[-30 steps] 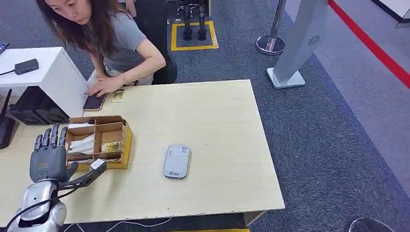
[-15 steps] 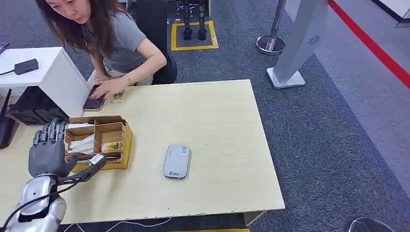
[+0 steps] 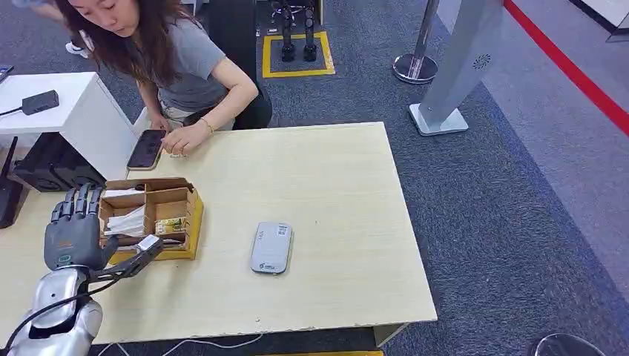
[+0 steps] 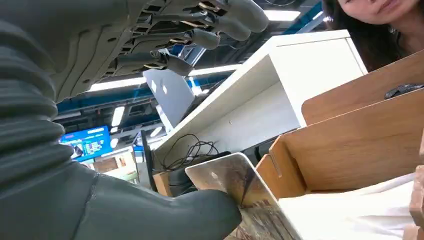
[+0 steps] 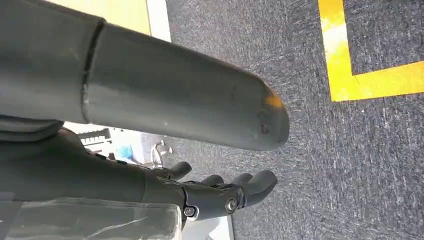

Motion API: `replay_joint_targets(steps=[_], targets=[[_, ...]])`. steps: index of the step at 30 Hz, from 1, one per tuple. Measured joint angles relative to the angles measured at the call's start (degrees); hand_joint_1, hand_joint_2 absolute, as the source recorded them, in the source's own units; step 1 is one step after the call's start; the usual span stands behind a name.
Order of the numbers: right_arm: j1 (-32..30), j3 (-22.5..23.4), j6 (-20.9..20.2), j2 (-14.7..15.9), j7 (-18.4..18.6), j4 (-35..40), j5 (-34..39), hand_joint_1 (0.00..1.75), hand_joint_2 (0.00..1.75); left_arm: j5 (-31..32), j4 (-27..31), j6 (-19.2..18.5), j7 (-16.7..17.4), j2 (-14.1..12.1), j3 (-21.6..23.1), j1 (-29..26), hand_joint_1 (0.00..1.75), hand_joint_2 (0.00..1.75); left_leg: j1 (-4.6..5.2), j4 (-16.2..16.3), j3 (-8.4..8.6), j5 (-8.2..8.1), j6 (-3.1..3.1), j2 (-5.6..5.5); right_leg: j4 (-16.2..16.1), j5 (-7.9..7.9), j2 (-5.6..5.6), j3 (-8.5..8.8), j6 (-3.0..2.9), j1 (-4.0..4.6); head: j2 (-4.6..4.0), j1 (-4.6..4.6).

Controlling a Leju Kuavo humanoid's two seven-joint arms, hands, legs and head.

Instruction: Pass the card to the sensor for recognition and then transmit it.

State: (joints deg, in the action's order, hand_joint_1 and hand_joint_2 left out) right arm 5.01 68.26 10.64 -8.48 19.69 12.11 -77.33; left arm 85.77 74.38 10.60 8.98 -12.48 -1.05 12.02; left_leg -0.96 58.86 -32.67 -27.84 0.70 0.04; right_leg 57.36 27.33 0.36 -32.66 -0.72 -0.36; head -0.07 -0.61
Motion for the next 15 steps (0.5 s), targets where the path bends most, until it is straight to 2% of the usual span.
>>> replay_joint_targets(steps=[4, 8, 13, 15], targets=[[0.0, 0.0, 0.0, 0.0, 0.0, 0.0, 0.0, 0.00, 0.00, 0.0, -0.1, 0.0, 0.0, 0.0, 0.0, 0.1, 0.16, 1.75, 0.00, 0.0, 0.00, 0.00, 0.00, 0.00, 0.0, 0.00, 0.00, 0.00, 0.00, 0.00, 0.02, 0.00], [0.0, 0.0, 0.1, 0.0, 0.0, 0.0, 0.0, 0.00, 0.00, 0.0, -0.1, 0.0, 0.0, 0.0, 0.0, 0.1, 0.28, 1.75, 0.00, 0.0, 0.00, 0.00, 0.00, 0.00, 0.0, 0.00, 0.00, 0.00, 0.00, 0.00, 0.02, 0.00], [0.0, 0.0, 0.2, 0.0, 0.0, 0.0, 0.0, 0.00, 0.00, -0.1, -0.1, -0.3, 0.0, 0.4, 0.1, 0.1, 0.26, 1.75, 0.00, 0.0, -0.01, 0.00, 0.00, 0.00, 0.0, 0.00, 0.00, 0.00, 0.00, 0.00, 0.02, 0.00], [0.0, -0.2, 0.5, 0.0, 5.0, 0.0, -1.6, 0.00, 0.00, -1.4, -0.5, -1.5, -0.5, 0.8, 0.1, -0.6, 0.24, 1.75, 0.03, 0.0, 0.02, -0.02, -0.02, 0.02, 0.0, 0.00, 0.03, 0.01, 0.00, -0.01, 0.00, 0.00]])
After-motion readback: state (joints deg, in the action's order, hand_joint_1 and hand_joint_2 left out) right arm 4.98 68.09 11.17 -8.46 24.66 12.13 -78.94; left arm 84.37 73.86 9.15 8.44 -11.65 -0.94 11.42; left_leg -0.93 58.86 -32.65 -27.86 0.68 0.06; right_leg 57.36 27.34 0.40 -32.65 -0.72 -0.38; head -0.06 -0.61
